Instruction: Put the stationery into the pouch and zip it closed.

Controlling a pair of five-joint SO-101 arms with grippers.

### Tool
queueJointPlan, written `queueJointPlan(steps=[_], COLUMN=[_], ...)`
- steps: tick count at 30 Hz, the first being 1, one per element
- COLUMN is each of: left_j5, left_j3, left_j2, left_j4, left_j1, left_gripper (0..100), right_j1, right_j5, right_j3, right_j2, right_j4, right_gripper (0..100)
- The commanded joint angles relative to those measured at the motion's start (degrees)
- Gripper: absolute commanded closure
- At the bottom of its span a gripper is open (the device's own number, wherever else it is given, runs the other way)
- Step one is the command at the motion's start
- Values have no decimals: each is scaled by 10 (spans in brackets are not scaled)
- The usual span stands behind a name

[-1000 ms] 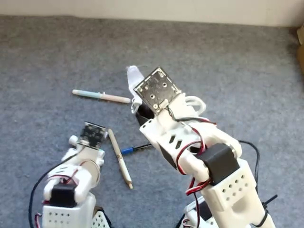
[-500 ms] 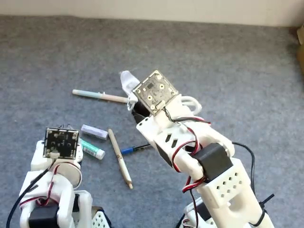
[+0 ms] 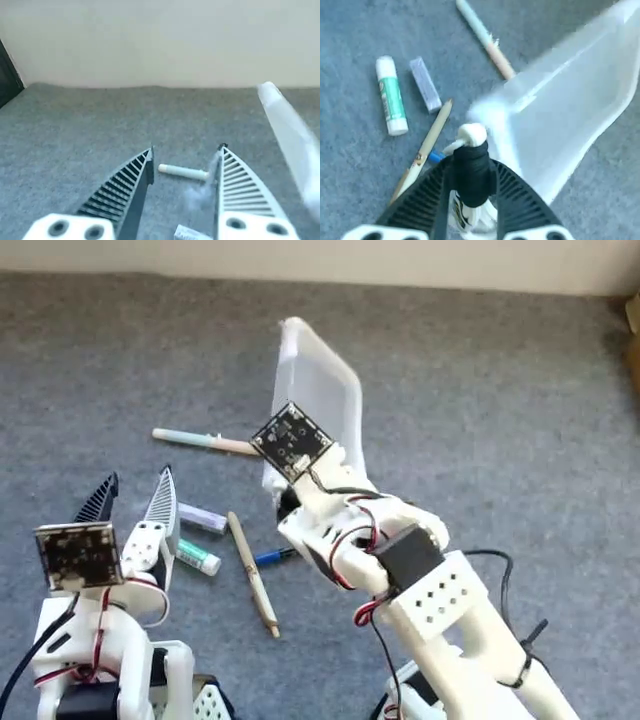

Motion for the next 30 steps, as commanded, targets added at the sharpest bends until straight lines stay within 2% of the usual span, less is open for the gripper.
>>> queueJointPlan(steps=[1, 6, 17, 20, 24, 30], left_j5=[15, 18, 18, 19, 65, 66], left_j3=[-47, -36, 61, 71, 62, 66], left_j2=[-2, -2, -2, -2, -2, -2], left_j4=[-17, -18, -19, -17, 18, 39], left_j1=[44, 92, 96, 120, 154, 178], left_gripper=[797, 797, 792, 775, 739, 733], right_j1=[-4, -4, -14, -14, -14, -14], right_j5=[-4, -4, -7, -8, -8, -26], right_j3=[-7, -7, -7, -10, -9, -9], right_j2=[-10, -15, -15, -15, -15, -15], right_j4=[-4, 0, 1, 7, 5, 4], right_gripper=[992, 992, 992, 992, 992, 992])
